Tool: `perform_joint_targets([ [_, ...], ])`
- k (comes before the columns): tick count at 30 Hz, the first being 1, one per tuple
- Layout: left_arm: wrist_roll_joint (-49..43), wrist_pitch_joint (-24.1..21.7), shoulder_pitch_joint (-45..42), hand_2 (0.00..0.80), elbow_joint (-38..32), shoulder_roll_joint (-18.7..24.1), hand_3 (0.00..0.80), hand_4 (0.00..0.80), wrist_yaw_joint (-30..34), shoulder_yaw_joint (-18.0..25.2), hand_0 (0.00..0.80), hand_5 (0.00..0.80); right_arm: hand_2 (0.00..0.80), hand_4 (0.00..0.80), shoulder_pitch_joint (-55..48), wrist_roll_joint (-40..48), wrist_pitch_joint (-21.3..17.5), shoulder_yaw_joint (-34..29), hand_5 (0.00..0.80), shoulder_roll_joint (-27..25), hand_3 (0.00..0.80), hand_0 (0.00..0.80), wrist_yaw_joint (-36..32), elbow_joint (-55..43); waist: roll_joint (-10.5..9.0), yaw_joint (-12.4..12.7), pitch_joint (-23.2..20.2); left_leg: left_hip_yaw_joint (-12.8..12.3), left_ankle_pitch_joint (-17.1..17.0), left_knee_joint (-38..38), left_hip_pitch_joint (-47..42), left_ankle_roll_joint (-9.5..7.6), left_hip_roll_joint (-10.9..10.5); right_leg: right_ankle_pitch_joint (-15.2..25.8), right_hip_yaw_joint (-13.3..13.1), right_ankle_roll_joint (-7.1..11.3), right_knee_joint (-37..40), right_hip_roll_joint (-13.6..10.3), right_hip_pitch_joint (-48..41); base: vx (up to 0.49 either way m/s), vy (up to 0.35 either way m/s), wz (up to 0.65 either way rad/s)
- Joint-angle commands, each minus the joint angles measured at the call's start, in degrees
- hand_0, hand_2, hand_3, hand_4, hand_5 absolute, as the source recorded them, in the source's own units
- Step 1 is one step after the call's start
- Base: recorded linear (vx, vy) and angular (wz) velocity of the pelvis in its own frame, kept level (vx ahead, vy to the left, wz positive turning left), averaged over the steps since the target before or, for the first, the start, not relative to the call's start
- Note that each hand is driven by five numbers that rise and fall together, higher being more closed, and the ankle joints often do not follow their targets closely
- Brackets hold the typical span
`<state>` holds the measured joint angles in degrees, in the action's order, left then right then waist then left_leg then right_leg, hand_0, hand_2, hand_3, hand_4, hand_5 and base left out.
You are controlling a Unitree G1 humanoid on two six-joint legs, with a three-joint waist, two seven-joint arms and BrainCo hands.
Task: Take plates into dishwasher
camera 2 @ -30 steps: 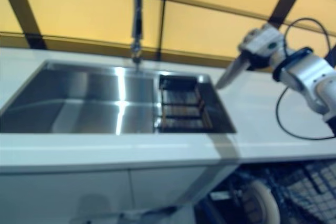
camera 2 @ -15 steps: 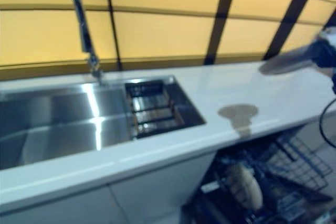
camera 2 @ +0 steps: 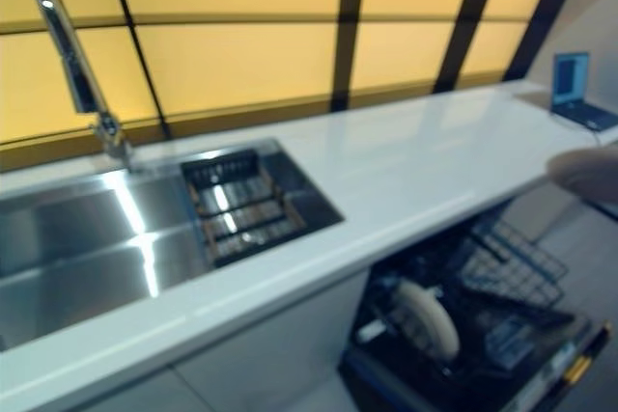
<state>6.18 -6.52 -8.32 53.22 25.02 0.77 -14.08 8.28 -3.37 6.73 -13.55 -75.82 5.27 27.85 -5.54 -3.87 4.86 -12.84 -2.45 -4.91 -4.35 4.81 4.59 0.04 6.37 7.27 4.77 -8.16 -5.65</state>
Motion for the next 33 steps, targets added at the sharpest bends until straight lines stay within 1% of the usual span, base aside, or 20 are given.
perform_joint_targets([
  [1,-2.1,-0.5,2.2,0.0,-0.3,1.3,0.0,0.0,0.6,1.5,0.0,0.0,0.8,0.8,-0.1,4.0,1.4,-3.9,0.8,-0.5,0.8,0.8,0.4,-0.7,-0.92,2.2,-0.6,1.1,5.6,-0.1,-2.6,-4.12,-2.5,3.3,1.4,1.89,-1.1,4.7,1.8,-0.015,-0.008,-0.1],
  [3,-2.3,-0.1,2.4,0.0,-0.6,1.3,0.0,0.0,0.8,1.4,0.0,0.0,0.8,0.8,-1.3,5.5,2.5,-4.7,0.8,0.5,0.8,0.8,-0.7,-1.1,-0.86,2.0,-0.6,0.9,5.6,-0.1,-2.5,-4.09,-2.4,3.3,1.4,1.87,-1.3,4.7,1.9,-0.014,-0.007,-0.12],
  [4,-2.4,0.0,2.6,0.0,-0.4,1.4,0.0,0.0,1.0,1.4,0.0,0.0,0.8,0.8,-2.2,7.6,3.2,-5.1,0.8,2.0,0.8,0.8,-2.6,-1.5,-0.74,1.8,-0.4,0.7,5.5,-0.1,-2.5,-4.03,-2.4,3.3,1.4,1.81,-1.4,4.7,2.1,-0.012,-0.007,-0.12],
  [5,-2.4,0.0,2.7,0.0,-0.4,1.4,0.0,0.0,1.0,1.4,0.0,0.0,0.8,0.8,-2.3,7.6,3.2,-5.2,0.8,2.0,0.8,0.8,-2.6,-1.6,-0.76,1.8,-0.4,0.7,5.5,-0.1,-2.5,-4.03,-2.4,3.3,1.4,1.81,-1.4,4.7,2.1,-0.006,-0.008,-0.1],
  [6,-2.6,0.2,2.9,0.0,-0.4,1.3,0.0,0.0,1.1,1.7,0.0,0.0,0.8,0.8,-2.4,10.4,4.1,-5.0,0.8,3.7,0.8,0.8,-4.3,-2.8,-0.67,1.6,-0.3,0.4,5.5,-0.1,-2.6,-4.01,-2.4,3.3,1.4,1.76,-1.4,4.7,2.2,0.002,-0.006,-0.06],
  [8,-2.8,0.2,3.0,0.0,-0.3,1.3,0.0,0.0,1.3,1.9,0.0,0.0,0.8,0.8,-2.4,11.4,4.6,-4.9,0.8,4.5,0.8,0.8,-5.0,-3.4,-0.64,1.5,-0.2,0.3,5.5,-0.1,-2.6,-4.0,-2.3,3.3,1.3,1.73,-1.5,4.7,2.2,0.001,-0.011,-0.05],
  [9,-3.0,0.1,3.2,0.0,0.2,1.2,0.0,0.0,1.4,2.0,0.0,0.0,0.8,0.8,-2.2,13.3,5.0,-4.3,0.8,6.2,0.8,0.8,-7.2,-4.2,-0.6,1.4,-0.1,0.1,5.4,-0.1,-2.6,-3.95,-2.2,3.2,1.3,1.7,-1.5,4.7,2.3,-0.001,-0.02,-0.04],
  [14,-3.5,-0.1,3.4,0.0,0.7,0.8,0.0,0.0,1.7,2.7,0.0,0.0,0.8,0.8,-0.8,16.2,6.3,-2.2,0.8,9.5,0.8,0.8,-9.5,-5.4,-0.44,1.4,0.0,-0.1,5.4,-0.1,-2.4,-3.84,-2.1,3.2,1.6,1.63,-1.6,4.7,2.4,0.0,-0.004,-0.01],
  [18,-3.4,0.3,3.9,0.0,0.8,0.5,0.0,0.0,1.5,2.9,0.0,0.0,0.8,0.8,0.2,18.0,8.4,0.3,0.8,13.5,0.8,0.8,-11.2,-6.1,-0.26,1.5,0.3,-0.3,5.2,-0.1,-2.3,-3.71,-1.8,3.1,2.0,1.63,-1.8,4.6,2.6,0.0,0.0,0.0],
  [23,-3.4,0.8,4.1,0.0,1.1,0.5,0.0,0.0,1.3,3.3,0.0,0.0,0.8,0.8,1.7,22.6,9.5,2.9,0.8,17.1,0.8,0.8,-11.7,-5.0,-0.07,1.8,0.9,-0.3,5.1,-0.1,-2.3,-3.71,-1.8,3.1,2.2,1.52,-1.8,4.5,2.5,0.0,0.0,0.0],
  [27,-3.1,1.0,4.3,0.0,1.3,0.7,0.0,0.0,1.0,3.4,0.0,0.0,0.8,0.8,2.8,23.9,9.6,4.2,0.8,18.2,0.8,0.8,-11.4,-3.6,0.04,2.1,1.0,-0.2,5.1,-0.1,-2.1,-3.72,-1.8,3.1,2.4,1.56,-1.9,4.4,2.6,0.0,-0.026,-0.02],
  [33,-2.2,0.0,4.2,0.0,1.3,1.1,0.0,0.0,0.7,3.5,0.0,0.0,0.8,0.8,4.1,24.5,9.8,6.0,0.8,19.4,0.8,0.8,-10.7,-1.9,0.67,2.3,1.9,0.1,4.8,0.0,-1.4,-3.75,-2.1,3.1,2.3,1.5,-2.3,4.2,3.4,-0.018,-0.036,-0.01],
])
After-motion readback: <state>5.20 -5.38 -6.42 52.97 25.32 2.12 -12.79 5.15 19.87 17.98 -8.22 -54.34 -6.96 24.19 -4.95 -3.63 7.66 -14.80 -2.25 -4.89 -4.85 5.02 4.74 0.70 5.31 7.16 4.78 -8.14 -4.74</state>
